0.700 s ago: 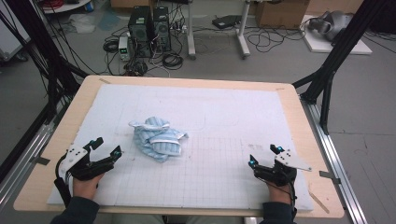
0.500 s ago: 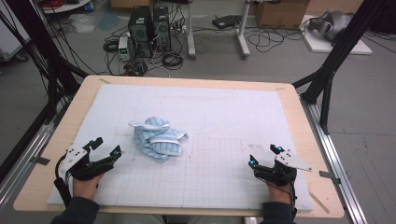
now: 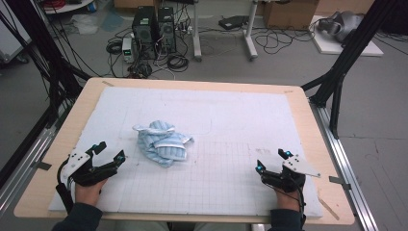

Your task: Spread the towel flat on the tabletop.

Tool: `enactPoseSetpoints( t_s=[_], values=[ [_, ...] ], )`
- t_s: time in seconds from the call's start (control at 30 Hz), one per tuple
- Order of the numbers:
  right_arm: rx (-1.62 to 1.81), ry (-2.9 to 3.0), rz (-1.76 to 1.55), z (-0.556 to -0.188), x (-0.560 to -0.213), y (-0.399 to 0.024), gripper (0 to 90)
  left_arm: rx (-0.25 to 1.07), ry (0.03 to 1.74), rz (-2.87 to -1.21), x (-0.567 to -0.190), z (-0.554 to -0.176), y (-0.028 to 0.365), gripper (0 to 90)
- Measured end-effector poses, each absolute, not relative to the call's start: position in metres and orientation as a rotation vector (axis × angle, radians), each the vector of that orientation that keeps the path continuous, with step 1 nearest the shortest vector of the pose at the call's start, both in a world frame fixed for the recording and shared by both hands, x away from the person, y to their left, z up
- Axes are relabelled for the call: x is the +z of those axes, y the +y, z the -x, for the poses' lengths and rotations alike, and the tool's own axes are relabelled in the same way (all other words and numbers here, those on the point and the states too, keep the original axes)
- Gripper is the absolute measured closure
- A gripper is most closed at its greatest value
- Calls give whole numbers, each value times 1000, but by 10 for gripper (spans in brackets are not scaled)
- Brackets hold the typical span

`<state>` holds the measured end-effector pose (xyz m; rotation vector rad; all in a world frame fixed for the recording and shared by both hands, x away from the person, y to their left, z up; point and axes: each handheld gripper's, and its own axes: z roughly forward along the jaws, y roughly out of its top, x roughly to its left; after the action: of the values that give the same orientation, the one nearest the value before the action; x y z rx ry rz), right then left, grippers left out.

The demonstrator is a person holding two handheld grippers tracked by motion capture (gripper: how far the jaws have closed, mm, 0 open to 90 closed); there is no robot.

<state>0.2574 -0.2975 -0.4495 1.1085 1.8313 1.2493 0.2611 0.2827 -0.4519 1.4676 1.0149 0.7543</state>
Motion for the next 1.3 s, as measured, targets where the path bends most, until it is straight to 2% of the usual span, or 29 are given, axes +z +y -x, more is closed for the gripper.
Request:
enactPoseSetpoints(
  t_s=[0.13, 0.27, 0.53, 1.03, 1.17, 1.3],
  values=[
    [1244, 1819, -1120, -258, -449, -298, 110, 713, 1032, -1493, -451, -266, 284, 193],
    [1247, 1819, -1119, -258, -450, -298, 110, 706, 1044, -1441, -449, -265, 285, 214],
    [1234, 1824, -1114, -258, -450, -297, 110, 708, 962, -1469, -427, -272, 270, 185],
    [1222, 1835, -1103, -258, -450, -296, 110, 721, 865, -1605, -388, -298, 242, 186],
    [1221, 1836, -1103, -258, -450, -295, 110, 718, 864, -1658, -388, -310, 233, 186],
    [1221, 1835, -1101, -258, -450, -296, 110, 694, 889, -1729, -395, -322, 225, 226]
  ],
)
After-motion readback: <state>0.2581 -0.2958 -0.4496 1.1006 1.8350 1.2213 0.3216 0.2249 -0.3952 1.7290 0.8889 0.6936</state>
